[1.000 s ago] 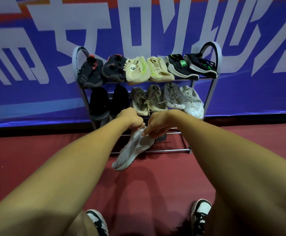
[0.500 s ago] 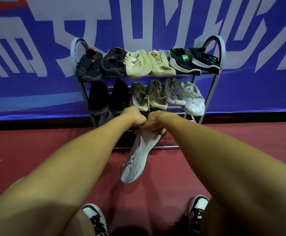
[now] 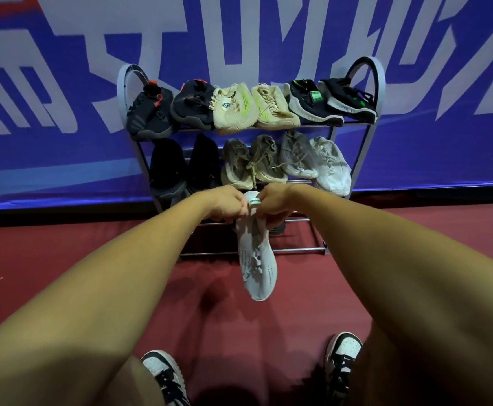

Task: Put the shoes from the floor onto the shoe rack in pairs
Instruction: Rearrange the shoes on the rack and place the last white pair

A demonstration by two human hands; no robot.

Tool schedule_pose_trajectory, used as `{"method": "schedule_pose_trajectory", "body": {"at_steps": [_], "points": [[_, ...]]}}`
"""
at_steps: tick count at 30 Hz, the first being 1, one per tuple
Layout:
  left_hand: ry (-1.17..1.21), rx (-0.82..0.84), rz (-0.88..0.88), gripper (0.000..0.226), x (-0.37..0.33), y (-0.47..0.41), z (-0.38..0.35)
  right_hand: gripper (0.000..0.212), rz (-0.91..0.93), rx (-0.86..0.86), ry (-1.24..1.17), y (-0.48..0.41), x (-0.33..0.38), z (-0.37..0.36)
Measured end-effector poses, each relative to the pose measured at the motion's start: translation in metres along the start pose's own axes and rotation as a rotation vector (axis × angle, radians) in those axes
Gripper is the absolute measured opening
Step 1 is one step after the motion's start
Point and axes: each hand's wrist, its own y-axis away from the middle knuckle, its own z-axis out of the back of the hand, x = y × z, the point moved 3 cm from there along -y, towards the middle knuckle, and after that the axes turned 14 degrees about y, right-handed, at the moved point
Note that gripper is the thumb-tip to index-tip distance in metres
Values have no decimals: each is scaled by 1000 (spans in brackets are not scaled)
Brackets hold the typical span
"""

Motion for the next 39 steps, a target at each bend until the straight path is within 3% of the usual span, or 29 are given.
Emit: {"method": "schedule_pose_trajectory", "body": {"at_steps": [5,10,15,19,29,33,35,39], "points": [[-236,171,187,34,17,1,-19,17,33,44,-160,0,-7,5],[-226,188,233,72,33,-2,-27,13,65,124,-256,8,-6,3],[-350,78,154,57,36,1,-21,16,42,168,-296,7,-2,-2],[-457,9,125,26,38,6,-20,20,11,199,-298,6,-3,-7],[-341,23,-35,46,34,3,-23,37,-120,90,-143,-8,-18,-11],[-215,17,-38,41,34,0,-16,31,-160,214,46,-8,-28,-26],[-126,6,-33,39,36,0,-12,16,-174,297,104,-8,-31,-39],[-30,25,-7,37,42,1,-12,8,-169,338,74,-12,-33,-61]]}}
